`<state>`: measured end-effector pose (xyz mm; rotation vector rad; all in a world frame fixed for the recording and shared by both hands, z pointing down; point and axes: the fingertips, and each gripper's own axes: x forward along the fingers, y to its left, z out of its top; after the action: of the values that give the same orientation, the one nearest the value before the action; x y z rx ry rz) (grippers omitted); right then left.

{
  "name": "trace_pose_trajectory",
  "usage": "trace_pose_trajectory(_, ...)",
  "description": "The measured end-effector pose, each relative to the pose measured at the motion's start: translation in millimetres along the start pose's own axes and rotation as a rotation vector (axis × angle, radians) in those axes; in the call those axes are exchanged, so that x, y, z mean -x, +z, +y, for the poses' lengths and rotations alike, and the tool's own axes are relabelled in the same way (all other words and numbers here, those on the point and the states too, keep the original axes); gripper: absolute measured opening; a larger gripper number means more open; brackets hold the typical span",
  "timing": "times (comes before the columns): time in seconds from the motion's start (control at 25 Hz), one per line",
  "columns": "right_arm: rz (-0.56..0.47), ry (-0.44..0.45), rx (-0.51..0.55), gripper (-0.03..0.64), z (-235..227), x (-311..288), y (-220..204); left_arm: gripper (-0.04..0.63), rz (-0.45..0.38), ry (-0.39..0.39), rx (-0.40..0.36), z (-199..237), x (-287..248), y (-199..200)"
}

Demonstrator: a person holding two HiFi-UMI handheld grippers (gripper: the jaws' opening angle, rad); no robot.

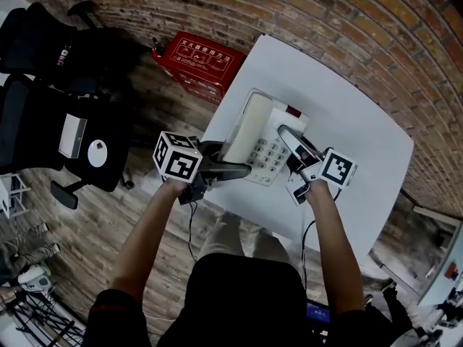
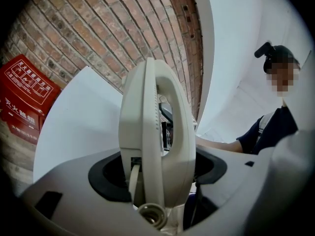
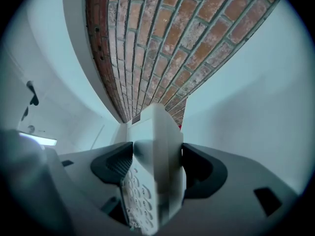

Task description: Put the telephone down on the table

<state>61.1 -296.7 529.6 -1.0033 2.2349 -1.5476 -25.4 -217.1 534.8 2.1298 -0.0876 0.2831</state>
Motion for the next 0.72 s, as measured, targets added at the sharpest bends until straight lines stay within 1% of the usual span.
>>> trace_pose_trajectory(0.2, 0.011, 0.0, -0.016, 0.296, -9.0, -6.2, -1.6, 0.345, 0.015, 0.006, 0.018, 9.6, -1.1, -1.1)
trace_pose_trajectory(0.36, 0.019, -0.032, -0.032, 0.296, -24.8, -14.5, -2.9, 0.347, 0.021, 0.008, 0.036, 24.3, -0.9, -0.7)
trace_pose_trajectory(0.52, 0.019, -0.044, -0.045, 0.296, -34.4, -15.7, -5.3, 0.347, 0.034, 0.013, 0.04, 31.4, -2.8, -2.1)
trace_pose_trajectory(0.64, 0.017, -0.031, -0.042, 0.296, -36.7, -19.1, -5.3, 0.347, 0.038, 0.013, 0.045, 36.6, -3.9, -2.7)
trace_pose_trajectory(0.72, 0.021, -0.048, -0.049, 0.296, -42.6, -19.9, -6.2, 0.347, 0.042, 0.014, 0.048, 40.7, -4.6, -3.2)
